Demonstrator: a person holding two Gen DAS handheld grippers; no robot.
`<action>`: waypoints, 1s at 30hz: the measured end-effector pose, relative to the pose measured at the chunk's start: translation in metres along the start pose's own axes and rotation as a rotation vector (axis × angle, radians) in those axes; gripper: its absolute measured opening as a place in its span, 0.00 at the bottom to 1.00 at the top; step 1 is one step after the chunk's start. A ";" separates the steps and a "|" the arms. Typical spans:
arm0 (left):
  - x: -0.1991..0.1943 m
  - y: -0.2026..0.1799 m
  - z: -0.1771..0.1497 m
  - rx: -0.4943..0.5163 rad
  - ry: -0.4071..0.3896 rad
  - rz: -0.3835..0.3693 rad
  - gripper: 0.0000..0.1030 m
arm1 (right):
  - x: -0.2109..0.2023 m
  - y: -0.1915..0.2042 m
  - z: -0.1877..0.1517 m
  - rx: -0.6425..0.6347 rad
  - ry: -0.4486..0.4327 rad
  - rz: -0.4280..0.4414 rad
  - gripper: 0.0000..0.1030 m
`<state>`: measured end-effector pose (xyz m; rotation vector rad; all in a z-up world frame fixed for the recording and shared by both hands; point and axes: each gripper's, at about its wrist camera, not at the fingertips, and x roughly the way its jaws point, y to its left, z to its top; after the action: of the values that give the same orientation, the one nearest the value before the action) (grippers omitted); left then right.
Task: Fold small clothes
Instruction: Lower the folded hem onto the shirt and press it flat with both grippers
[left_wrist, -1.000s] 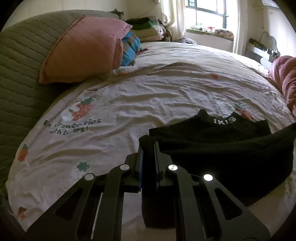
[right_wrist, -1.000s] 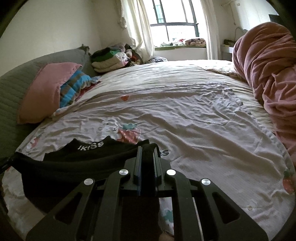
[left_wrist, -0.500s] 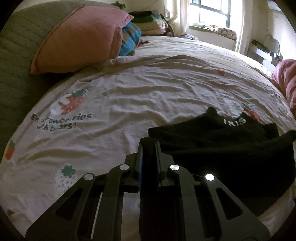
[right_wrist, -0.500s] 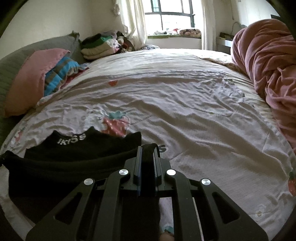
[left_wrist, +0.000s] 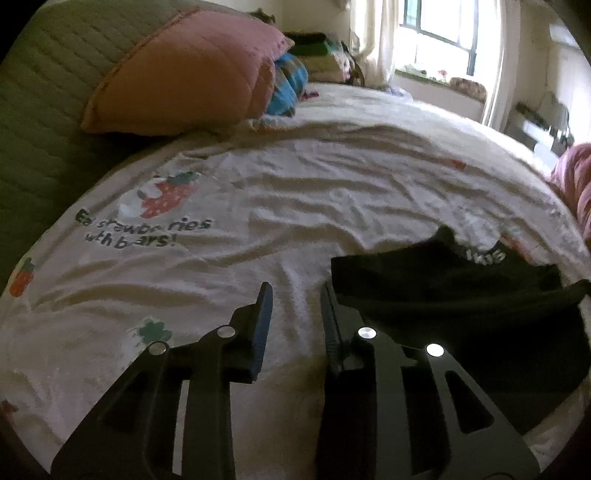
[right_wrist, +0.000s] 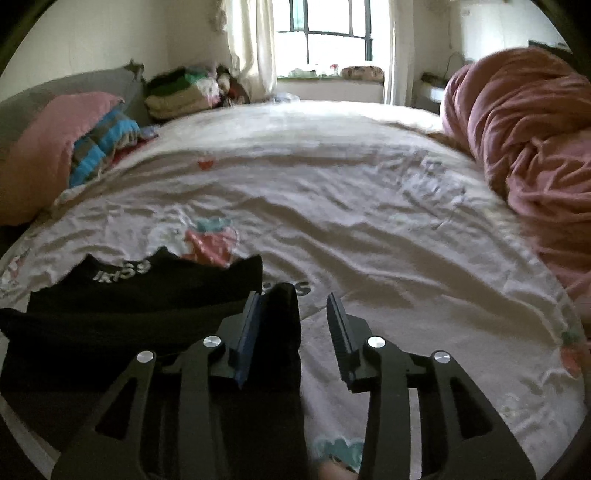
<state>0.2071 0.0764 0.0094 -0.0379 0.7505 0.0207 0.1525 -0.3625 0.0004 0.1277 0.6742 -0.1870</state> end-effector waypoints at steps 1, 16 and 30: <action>-0.008 0.000 -0.002 0.007 -0.010 -0.005 0.19 | -0.008 0.001 -0.002 -0.006 -0.017 0.009 0.35; 0.026 -0.057 -0.044 0.195 0.181 -0.064 0.10 | 0.021 0.070 -0.035 -0.282 0.196 0.129 0.18; 0.062 -0.026 0.001 0.048 0.123 -0.018 0.20 | 0.082 0.075 -0.001 -0.101 0.152 0.089 0.14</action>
<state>0.2539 0.0506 -0.0317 -0.0006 0.8733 -0.0173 0.2310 -0.3002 -0.0479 0.0757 0.8266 -0.0575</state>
